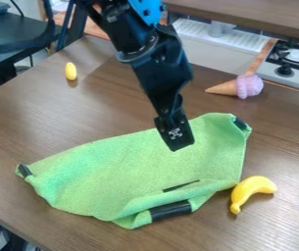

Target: Move the cloth to the center of the table

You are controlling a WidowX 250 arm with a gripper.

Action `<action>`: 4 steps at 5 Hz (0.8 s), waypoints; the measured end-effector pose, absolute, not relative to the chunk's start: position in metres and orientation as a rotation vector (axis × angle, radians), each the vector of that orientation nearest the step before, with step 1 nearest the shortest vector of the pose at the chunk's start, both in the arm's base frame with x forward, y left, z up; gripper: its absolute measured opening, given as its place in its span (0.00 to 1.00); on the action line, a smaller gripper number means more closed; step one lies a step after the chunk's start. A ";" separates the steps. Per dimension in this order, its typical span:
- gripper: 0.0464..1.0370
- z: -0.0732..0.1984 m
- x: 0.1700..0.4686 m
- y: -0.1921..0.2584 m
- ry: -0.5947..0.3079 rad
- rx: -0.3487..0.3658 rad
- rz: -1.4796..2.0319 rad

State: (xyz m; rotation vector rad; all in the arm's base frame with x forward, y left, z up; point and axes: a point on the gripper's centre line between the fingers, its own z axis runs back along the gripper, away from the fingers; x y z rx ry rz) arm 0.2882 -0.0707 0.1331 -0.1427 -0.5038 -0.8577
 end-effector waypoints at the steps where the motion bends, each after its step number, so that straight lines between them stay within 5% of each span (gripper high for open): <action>1: 0.96 0.126 0.287 -0.069 -0.474 -0.141 -0.854; 3: 0.96 0.103 0.287 -0.038 -0.247 0.067 -0.828; 4: 0.96 0.096 0.291 -0.034 -0.250 0.102 -0.843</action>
